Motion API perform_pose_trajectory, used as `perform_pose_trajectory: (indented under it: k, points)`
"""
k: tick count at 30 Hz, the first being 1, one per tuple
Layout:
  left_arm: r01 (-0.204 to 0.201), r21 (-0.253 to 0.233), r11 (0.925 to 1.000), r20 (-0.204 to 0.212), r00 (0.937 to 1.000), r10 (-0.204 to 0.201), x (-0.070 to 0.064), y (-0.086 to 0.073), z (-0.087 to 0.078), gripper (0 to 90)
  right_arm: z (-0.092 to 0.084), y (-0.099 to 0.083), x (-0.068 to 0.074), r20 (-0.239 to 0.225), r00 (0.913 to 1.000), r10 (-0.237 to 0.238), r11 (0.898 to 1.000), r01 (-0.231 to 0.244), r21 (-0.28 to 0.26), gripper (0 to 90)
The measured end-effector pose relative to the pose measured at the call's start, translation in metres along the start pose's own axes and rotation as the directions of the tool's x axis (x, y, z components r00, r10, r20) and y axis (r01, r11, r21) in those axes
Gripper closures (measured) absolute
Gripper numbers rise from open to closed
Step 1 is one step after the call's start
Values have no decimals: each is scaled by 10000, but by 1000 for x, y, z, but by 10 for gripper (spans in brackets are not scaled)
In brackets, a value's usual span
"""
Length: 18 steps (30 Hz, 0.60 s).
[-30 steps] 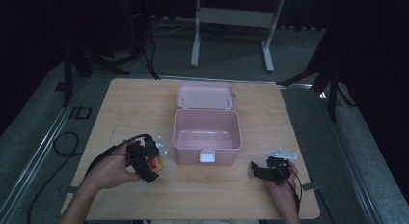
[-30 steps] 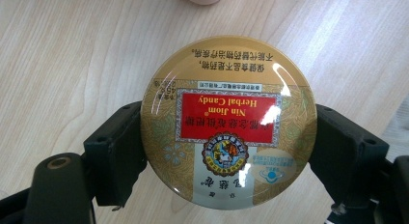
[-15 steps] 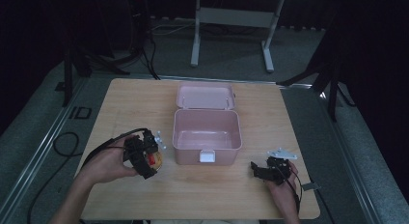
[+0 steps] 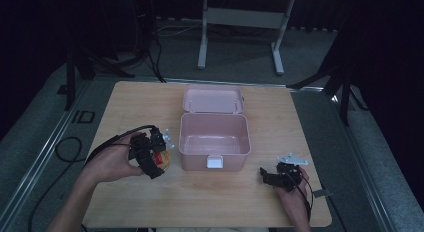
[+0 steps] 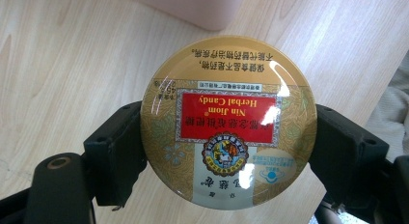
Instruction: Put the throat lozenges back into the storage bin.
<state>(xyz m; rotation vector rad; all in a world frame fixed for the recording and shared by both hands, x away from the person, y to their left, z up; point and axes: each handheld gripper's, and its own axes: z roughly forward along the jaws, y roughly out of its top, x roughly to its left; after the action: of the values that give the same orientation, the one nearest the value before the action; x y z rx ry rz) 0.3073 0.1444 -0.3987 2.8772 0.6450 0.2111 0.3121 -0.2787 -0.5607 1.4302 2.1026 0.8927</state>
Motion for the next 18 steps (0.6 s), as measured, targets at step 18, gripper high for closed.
perform_pose_trajectory:
  k: [18]
  points:
    - [-260,152,9995,127,9996,259,7,18,-15,205,0,0,0,-8,10000,-5,10000,5,7,127]
